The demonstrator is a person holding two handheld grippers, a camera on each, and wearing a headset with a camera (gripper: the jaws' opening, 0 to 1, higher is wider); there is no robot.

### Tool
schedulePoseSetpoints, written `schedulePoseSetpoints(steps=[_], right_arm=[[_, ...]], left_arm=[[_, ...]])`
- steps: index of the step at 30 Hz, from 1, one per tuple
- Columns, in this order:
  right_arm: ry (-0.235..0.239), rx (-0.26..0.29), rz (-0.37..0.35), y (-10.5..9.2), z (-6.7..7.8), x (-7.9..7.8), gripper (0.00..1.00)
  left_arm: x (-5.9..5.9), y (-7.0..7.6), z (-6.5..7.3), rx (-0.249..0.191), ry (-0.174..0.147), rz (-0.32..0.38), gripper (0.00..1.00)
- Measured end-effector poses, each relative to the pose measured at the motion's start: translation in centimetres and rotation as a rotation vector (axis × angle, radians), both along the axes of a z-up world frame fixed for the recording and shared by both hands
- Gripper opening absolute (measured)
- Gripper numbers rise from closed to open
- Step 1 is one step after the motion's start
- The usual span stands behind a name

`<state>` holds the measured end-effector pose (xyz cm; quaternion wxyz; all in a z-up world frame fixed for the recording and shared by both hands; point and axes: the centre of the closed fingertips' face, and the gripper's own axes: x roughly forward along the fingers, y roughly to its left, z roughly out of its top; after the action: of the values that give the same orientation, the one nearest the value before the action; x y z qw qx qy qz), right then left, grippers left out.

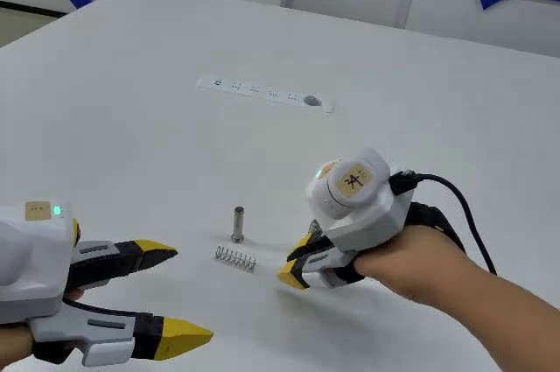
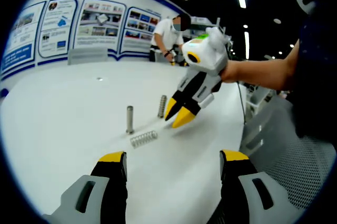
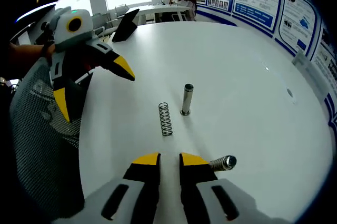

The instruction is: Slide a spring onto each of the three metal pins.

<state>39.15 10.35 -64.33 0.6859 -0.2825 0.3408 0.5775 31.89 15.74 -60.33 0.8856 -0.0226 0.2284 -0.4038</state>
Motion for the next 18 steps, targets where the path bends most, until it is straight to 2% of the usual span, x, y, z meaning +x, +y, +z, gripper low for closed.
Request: schedulePoseSetpoints(steps=[13, 18], right_arm=[[-0.005, 0.030, 0.029, 2.8, -0.4, 0.0, 0.16], [-0.005, 0.030, 0.030, 3.2, -0.7, 0.2, 0.16]], left_arm=[[0.0, 0.0, -0.1, 0.002, 0.006, 0.000, 0.73], [0.0, 0.0, -0.2, 0.001, 0.007, 0.001, 0.73]])
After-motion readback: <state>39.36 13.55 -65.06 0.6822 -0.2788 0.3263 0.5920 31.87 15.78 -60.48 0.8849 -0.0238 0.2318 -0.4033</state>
